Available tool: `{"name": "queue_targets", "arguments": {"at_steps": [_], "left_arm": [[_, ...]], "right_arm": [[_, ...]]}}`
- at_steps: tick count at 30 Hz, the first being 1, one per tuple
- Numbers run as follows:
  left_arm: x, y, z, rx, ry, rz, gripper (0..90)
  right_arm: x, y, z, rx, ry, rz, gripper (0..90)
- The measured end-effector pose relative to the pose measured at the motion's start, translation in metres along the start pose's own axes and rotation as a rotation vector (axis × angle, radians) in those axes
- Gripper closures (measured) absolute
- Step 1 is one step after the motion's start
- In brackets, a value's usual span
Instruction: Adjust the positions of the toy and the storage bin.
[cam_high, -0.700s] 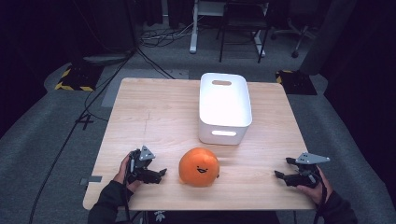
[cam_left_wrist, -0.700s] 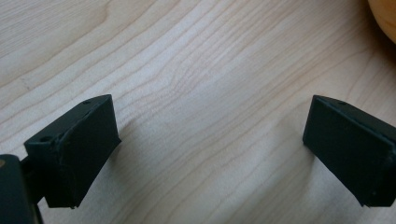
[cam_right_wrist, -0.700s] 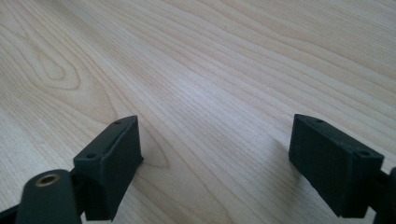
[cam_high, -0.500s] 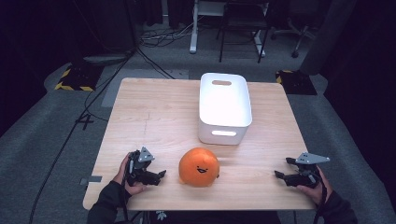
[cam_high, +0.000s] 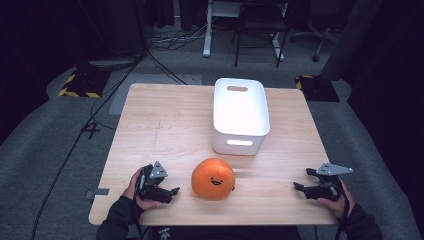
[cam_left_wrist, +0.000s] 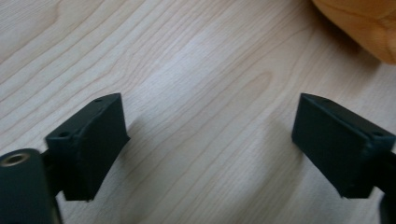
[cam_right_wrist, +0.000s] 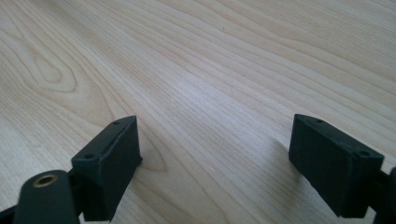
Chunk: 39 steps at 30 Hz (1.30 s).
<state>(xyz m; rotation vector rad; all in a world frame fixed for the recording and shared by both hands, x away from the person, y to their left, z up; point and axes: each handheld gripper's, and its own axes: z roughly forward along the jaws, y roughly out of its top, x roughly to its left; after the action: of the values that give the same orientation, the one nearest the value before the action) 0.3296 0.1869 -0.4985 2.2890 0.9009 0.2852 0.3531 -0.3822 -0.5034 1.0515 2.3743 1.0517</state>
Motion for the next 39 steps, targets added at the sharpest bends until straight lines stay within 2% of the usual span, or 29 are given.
{"name": "queue_targets", "arguments": {"at_steps": [1,2,4,5,6,7,8,9,17,19,22,25,32,33,39], "left_arm": [[-0.002,0.001,0.000,0.007,-0.005,0.019,15.2],[-0.002,0.001,0.000,0.007,-0.005,0.019,15.7],[-0.005,0.003,0.000,0.018,-0.031,0.047,15.9],[-0.011,0.005,-0.002,0.040,-0.045,0.055,16.3],[-0.011,0.005,-0.002,0.040,-0.045,0.055,16.7],[-0.014,0.006,-0.001,0.047,-0.047,0.088,17.7],[-0.014,0.006,-0.001,0.047,-0.047,0.088,17.9],[-0.015,0.007,-0.001,0.041,-0.069,0.104,17.6],[-0.024,0.015,-0.007,0.008,-0.085,0.117,16.9],[-0.027,0.016,-0.010,-0.012,-0.085,0.136,16.6],[-0.031,0.020,-0.016,-0.045,-0.110,0.137,16.5],[-0.034,0.023,-0.017,-0.061,-0.101,0.146,16.5],[-0.043,0.033,-0.022,-0.071,-0.112,0.176,16.1],[-0.045,0.035,-0.023,-0.085,-0.119,0.180,16.1],[-0.051,0.042,-0.026,-0.096,-0.118,0.197,16.2]], "right_arm": [[0.000,0.000,0.000,0.000,0.000,0.000,16.7],[0.000,0.000,0.000,0.000,0.000,0.000,16.7],[0.000,0.000,0.000,0.000,0.000,0.000,16.7],[0.000,0.000,0.000,0.000,0.000,0.000,16.7],[0.000,0.000,0.000,0.000,0.000,0.000,16.7],[0.000,0.000,0.000,0.000,0.000,0.000,16.7],[0.000,0.000,0.000,0.000,0.000,0.000,16.7],[0.000,0.000,0.000,0.000,0.000,0.000,16.7],[0.000,0.000,0.000,-0.001,0.001,-0.001,16.7],[0.000,0.000,0.000,-0.001,0.001,-0.002,16.7],[0.000,0.000,0.000,-0.001,0.001,-0.002,16.7],[0.000,0.000,0.000,0.000,0.001,-0.001,16.7],[0.000,0.000,0.000,-0.001,0.002,-0.002,16.7],[0.000,0.000,0.000,-0.001,0.002,-0.002,16.7],[0.000,0.000,0.000,0.001,0.003,-0.004,16.7]]}}
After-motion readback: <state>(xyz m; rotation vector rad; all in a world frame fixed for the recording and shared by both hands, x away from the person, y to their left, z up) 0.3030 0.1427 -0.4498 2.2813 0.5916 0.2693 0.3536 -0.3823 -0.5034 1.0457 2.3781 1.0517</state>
